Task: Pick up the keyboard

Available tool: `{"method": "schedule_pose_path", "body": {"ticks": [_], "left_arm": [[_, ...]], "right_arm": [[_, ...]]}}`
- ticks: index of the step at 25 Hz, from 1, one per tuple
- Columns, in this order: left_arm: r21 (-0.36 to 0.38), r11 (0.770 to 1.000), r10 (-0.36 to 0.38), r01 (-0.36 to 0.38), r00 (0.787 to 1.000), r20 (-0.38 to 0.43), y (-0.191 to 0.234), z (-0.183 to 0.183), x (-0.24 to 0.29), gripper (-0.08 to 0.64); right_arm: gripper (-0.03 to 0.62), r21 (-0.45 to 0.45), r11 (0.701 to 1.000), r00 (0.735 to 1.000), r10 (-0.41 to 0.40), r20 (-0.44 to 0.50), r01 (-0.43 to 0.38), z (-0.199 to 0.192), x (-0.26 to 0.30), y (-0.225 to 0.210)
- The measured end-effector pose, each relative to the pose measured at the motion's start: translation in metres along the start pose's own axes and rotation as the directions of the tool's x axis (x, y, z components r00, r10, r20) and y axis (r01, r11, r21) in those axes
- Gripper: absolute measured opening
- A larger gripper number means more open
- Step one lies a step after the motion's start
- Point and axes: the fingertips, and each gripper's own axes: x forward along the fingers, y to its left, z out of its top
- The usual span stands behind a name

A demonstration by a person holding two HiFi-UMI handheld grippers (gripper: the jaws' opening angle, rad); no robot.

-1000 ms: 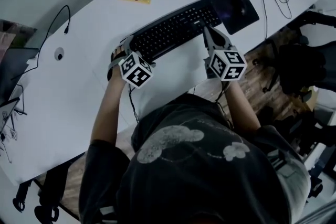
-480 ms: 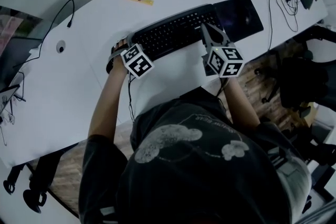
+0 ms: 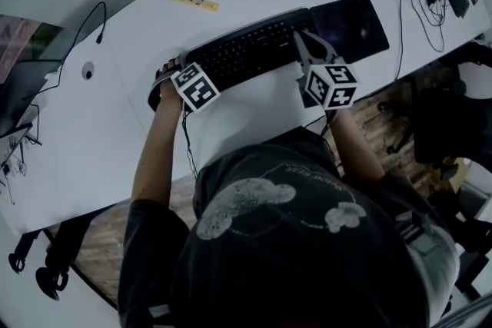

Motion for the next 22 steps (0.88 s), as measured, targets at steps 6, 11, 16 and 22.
{"method": "schedule_pose_path", "body": {"ticks": [6, 11, 16, 22], "left_arm": [[0.024, 1.0, -0.011, 0.01, 1.0, 0.017, 0.005, 0.003, 0.001, 0.591], [0.032, 0.999, -0.009, 0.009, 1.0, -0.009, 0.007, 0.004, 0.001, 0.591], [0.031, 1.0, 0.006, -0.004, 0.999, -0.049, 0.006, 0.002, 0.001, 0.589], [0.024, 0.999, 0.025, -0.024, 0.999, -0.044, 0.006, 0.003, 0.001, 0.588]], "right_arm": [[-0.01, -0.096, 0.99, 0.991, 0.095, -0.095, -0.104, -0.011, 0.022, 0.008], [-0.01, -0.156, 0.969, 0.978, 0.17, -0.124, -0.189, -0.004, 0.041, 0.025], [-0.009, -0.168, 0.964, 0.974, 0.187, -0.127, -0.207, 0.0, 0.054, 0.028], [-0.01, -0.177, 0.96, 0.972, 0.197, -0.129, -0.218, 0.002, 0.058, 0.028]]}}
